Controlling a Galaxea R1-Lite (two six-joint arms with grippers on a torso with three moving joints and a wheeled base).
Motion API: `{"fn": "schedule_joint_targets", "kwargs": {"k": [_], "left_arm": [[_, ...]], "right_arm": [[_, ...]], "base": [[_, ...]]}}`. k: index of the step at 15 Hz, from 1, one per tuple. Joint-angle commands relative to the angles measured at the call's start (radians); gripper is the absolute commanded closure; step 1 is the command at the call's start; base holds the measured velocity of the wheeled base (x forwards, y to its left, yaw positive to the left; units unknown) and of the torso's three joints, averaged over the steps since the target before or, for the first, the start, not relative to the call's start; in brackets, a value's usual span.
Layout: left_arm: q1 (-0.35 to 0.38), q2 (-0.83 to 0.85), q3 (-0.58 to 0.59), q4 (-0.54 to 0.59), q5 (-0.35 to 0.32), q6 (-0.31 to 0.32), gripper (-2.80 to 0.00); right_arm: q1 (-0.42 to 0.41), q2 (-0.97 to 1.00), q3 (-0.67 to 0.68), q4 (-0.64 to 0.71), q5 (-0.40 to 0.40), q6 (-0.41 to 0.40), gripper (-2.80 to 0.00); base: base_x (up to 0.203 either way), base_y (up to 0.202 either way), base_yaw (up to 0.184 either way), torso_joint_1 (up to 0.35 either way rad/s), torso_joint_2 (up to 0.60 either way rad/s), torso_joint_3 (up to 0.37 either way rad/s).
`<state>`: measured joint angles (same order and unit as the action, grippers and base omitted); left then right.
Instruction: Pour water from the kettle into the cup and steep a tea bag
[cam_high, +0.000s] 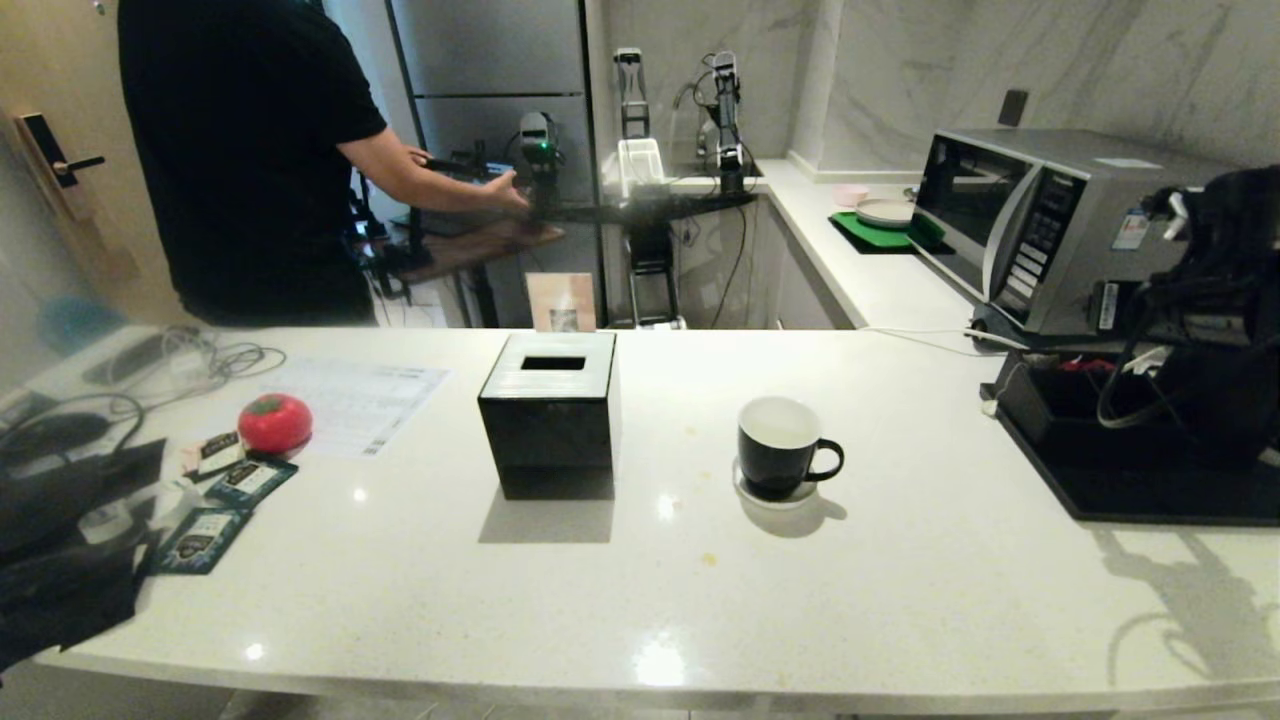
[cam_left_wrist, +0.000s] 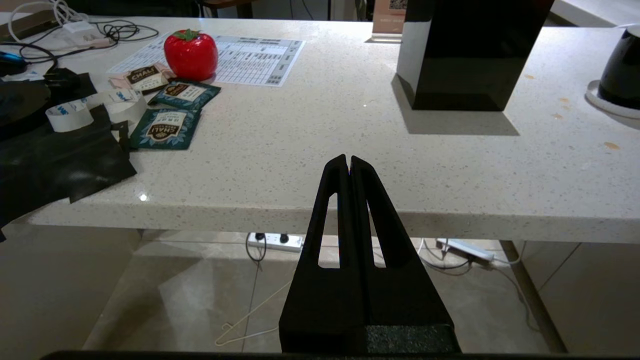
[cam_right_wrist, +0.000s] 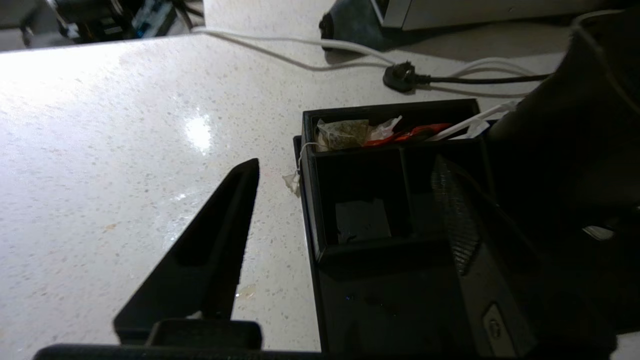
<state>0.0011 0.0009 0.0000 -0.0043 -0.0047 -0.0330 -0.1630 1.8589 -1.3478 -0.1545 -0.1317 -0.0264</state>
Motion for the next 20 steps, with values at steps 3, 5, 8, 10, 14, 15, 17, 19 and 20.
{"fn": "schedule_joint_targets", "kwargs": {"k": [3,5,8,10,14,15,17,19,20], "left_arm": [[0.000,0.001,0.000,0.000,0.000,-0.001,0.00],[0.000,0.001,0.000,-0.002,0.000,-0.001,0.00],[0.000,0.001,0.000,0.000,0.000,-0.001,0.00],[0.000,0.001,0.000,0.000,0.000,-0.001,0.00],[0.000,0.001,0.000,-0.001,0.000,-0.001,0.00],[0.000,0.001,0.000,0.000,0.001,-0.001,0.00],[0.000,0.001,0.000,0.000,0.000,-0.001,0.00],[0.000,0.001,0.000,0.000,0.000,-0.001,0.00],[0.000,0.001,0.000,0.000,0.000,-0.001,0.00]], "right_arm": [[-0.001,0.171,-0.189,0.095,-0.011,-0.004,-2.80],[-0.001,0.228,-0.251,0.137,-0.039,-0.014,-2.80],[-0.003,0.288,-0.319,0.180,-0.056,-0.029,-2.80],[-0.004,0.321,-0.348,0.212,-0.072,-0.026,-2.80],[-0.015,0.362,-0.381,0.237,-0.106,-0.026,-2.80],[-0.020,0.374,-0.396,0.243,-0.116,-0.026,-2.80],[-0.026,0.394,-0.431,0.247,-0.118,-0.024,-2.80],[-0.032,0.419,-0.467,0.256,-0.119,-0.026,-2.80],[-0.035,0.432,-0.486,0.257,-0.119,-0.025,-2.80]], "base": [[0.000,0.000,0.000,0.000,0.00,0.000],[0.000,0.000,0.000,0.000,0.00,0.000],[0.000,0.000,0.000,0.000,0.00,0.000],[0.000,0.000,0.000,0.000,0.00,0.000],[0.000,0.000,0.000,0.000,0.00,0.000],[0.000,0.000,0.000,0.000,0.00,0.000],[0.000,0.000,0.000,0.000,0.00,0.000],[0.000,0.000,0.000,0.000,0.00,0.000],[0.000,0.000,0.000,0.000,0.00,0.000]]}}
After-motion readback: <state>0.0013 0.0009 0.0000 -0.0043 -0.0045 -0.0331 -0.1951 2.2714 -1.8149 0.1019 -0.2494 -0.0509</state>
